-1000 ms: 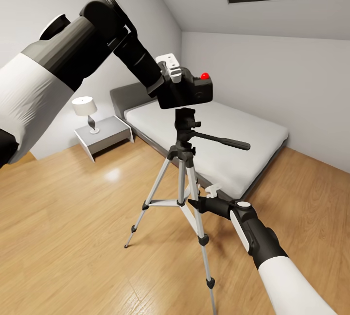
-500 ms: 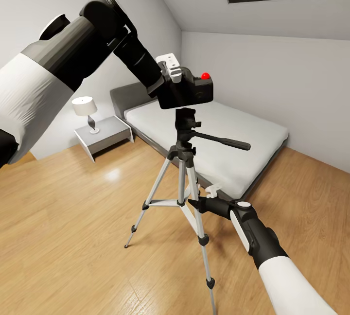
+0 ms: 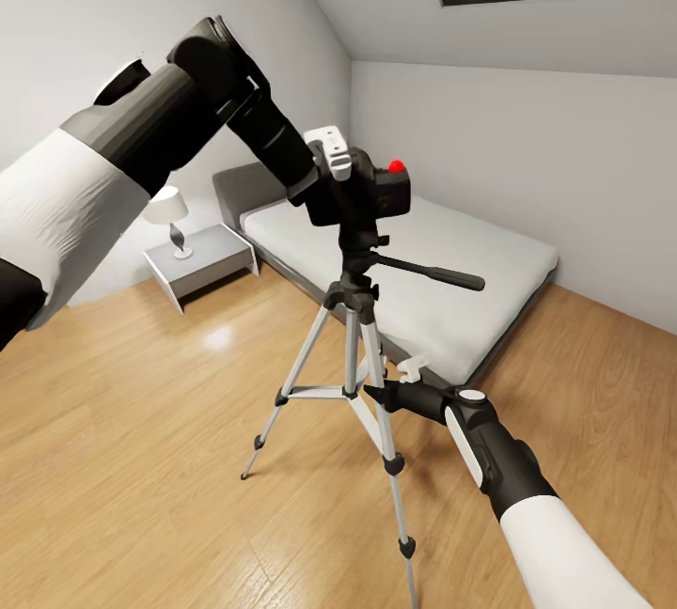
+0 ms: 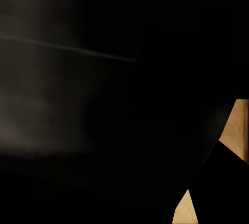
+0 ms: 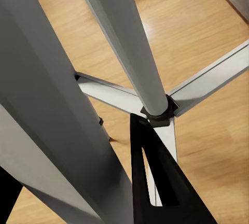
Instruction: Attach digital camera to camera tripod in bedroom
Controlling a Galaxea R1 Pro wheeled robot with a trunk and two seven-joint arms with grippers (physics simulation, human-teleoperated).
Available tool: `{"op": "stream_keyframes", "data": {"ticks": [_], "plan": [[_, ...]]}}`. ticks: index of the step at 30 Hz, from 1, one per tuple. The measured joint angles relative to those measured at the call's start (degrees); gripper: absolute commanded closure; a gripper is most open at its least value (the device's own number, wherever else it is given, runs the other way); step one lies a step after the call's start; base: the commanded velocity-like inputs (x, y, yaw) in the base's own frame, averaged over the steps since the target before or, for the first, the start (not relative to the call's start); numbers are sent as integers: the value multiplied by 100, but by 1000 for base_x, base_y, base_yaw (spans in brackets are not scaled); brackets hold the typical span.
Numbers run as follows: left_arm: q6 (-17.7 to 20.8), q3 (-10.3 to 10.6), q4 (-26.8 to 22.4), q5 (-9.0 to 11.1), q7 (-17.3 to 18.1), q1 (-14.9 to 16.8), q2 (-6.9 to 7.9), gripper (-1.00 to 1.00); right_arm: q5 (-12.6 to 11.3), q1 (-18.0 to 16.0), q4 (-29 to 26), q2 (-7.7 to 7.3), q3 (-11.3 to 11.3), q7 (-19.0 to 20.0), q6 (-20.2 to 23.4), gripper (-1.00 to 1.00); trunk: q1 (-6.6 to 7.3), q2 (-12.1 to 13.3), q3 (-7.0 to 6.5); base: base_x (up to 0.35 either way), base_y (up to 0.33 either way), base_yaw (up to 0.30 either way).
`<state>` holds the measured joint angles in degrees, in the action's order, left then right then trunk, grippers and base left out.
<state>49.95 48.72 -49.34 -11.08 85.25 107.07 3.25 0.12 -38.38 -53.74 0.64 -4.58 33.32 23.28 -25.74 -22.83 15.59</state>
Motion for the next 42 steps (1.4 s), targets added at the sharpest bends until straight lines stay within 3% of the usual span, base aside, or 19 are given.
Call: {"op": "stream_keyframes", "data": {"ticks": [27, 35, 42], "plan": [[-4, 10, -237, -38, -31, -99, 19, 100, 2, -1, 1, 3, 0, -6, 0, 100, 0, 0, 0, 0, 0, 0], [-10, 11, -320, -45, -553, -99, 53, 100, 3, -1, 1, 3, 0, -6, 0, 100, 0, 0, 0, 0, 0, 0], [-54, 9, -275, -12, -645, -99, 58, 100, 4, 1, -1, 3, 0, -5, -1, 100, 0, 0, 0, 0, 0, 0]]}}
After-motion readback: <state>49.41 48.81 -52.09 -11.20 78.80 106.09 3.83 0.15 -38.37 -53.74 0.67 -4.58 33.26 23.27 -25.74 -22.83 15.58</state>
